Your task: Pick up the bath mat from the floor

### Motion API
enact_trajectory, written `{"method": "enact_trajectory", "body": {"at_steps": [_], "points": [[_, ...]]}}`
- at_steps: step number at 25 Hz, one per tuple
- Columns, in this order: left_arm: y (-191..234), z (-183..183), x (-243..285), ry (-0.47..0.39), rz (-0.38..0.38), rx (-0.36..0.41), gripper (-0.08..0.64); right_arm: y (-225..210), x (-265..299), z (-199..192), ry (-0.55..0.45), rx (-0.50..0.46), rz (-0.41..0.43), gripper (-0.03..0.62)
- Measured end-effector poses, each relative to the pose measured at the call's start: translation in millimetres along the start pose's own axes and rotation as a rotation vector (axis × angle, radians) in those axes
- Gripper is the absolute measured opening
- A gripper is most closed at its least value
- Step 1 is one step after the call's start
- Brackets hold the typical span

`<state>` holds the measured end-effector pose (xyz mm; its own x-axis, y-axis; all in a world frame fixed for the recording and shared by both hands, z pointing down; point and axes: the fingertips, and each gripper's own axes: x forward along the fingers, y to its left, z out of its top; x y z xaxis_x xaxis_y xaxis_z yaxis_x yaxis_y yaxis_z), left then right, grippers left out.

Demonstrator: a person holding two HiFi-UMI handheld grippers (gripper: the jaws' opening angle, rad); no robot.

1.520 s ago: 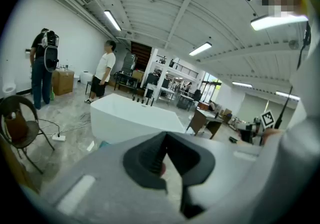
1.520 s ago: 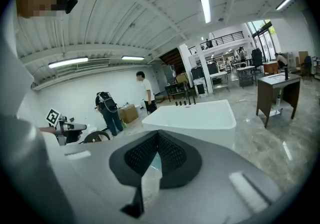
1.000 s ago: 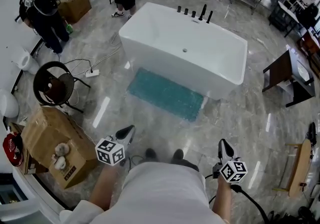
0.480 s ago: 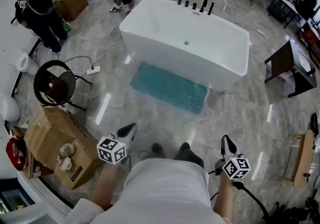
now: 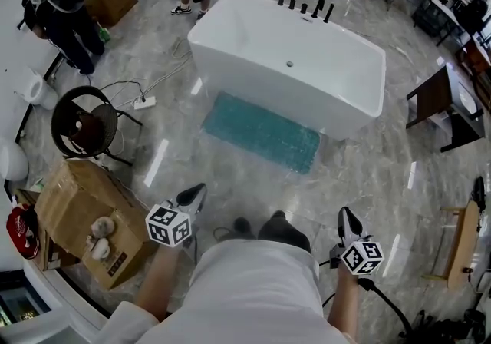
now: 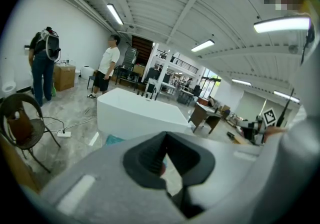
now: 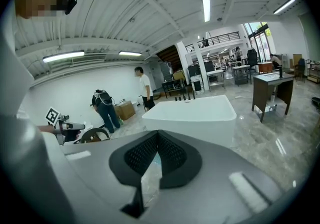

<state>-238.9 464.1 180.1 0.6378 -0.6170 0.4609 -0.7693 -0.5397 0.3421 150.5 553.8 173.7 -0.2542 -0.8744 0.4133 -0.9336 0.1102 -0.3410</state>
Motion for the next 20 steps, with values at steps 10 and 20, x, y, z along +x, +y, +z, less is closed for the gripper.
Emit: {"method": "enact_trajectory", "body": {"at_steps": [10,20], "points": [[16.3,10.4,7.9,-0.002,0.018,-0.016,0.0,9.7,30.4,12.5,0.005,-0.019,0.029,0.005],[39.0,40.7,46.3,0.001,0.026,-0.04,0.001,-1.4,102.1,43.9,0.032,-0.101,0.042,0.005]]}}
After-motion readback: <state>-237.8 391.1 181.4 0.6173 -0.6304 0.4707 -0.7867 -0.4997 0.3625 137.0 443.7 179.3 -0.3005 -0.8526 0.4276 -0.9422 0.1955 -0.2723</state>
